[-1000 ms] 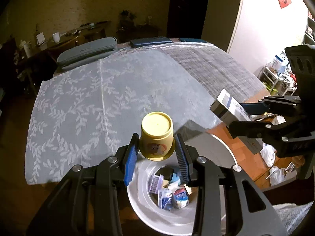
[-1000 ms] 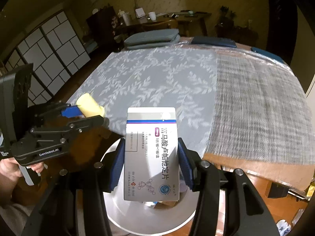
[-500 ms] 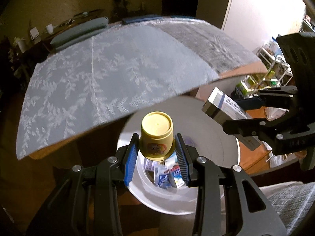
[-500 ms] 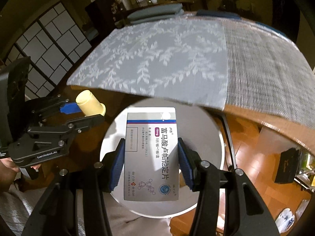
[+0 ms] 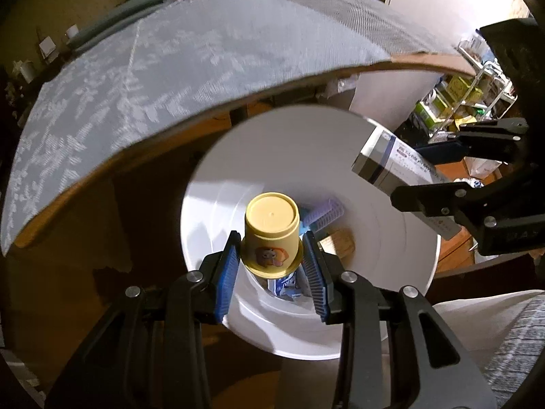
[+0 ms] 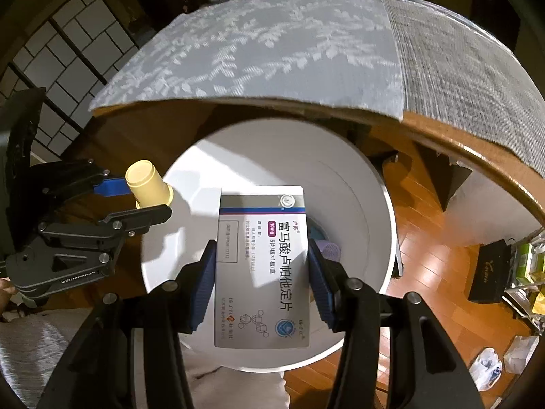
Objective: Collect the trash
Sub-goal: 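Lift the yellow cup and medicine box and carry both over the bin, then open the left tool to drop the cup while the right tool drops the medicine box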
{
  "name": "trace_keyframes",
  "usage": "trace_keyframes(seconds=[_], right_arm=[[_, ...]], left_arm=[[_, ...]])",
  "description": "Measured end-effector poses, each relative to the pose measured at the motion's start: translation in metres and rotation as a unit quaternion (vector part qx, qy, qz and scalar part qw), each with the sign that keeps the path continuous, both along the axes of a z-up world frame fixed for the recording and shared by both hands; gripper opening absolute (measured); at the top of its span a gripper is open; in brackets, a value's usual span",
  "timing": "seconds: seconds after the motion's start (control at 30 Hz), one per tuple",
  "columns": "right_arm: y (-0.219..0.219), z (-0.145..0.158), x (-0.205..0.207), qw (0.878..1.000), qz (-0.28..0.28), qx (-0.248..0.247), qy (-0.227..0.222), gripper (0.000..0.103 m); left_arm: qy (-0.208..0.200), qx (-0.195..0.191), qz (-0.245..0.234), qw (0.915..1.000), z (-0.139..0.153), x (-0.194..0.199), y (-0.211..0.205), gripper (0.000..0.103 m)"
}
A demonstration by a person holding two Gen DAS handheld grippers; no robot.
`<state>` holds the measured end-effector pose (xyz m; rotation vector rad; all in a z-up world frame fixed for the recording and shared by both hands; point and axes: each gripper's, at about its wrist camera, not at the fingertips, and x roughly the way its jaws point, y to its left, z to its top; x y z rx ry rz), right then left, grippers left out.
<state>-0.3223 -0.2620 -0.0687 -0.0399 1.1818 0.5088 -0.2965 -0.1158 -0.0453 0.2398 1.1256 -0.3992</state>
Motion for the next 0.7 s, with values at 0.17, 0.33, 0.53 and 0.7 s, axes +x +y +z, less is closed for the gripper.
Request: trace_keyframes(seconds=[0.17, 0.33, 0.53, 0.7], right_arm=[[-0.001, -0.013, 0.002, 1.000, -0.009, -0.012, 0.007, 0.050], [0.002, -0.026, 0.005, 1.000, -0.013, -0.025, 0.013, 0.050], [0.001, -0.046, 0.009, 0.998, -0.013, -0.039, 0.041, 0.052], [-0.004, -0.044, 0.005, 0.998, -0.019, -0.048, 0.043, 0.073]], left_arm=[[0.016, 0.008, -0.006, 0.9998, -0.015, 0.004, -0.005, 0.039], [0.029, 0.013, -0.013, 0.9994, -0.027, 0.009, -0.011, 0.039], [0.066, 0.027, -0.026, 0.9971, -0.046, 0.016, -0.015, 0.042], [0.062, 0.034, -0.019, 0.9973, -0.036, 0.011, -0.012, 0.069]])
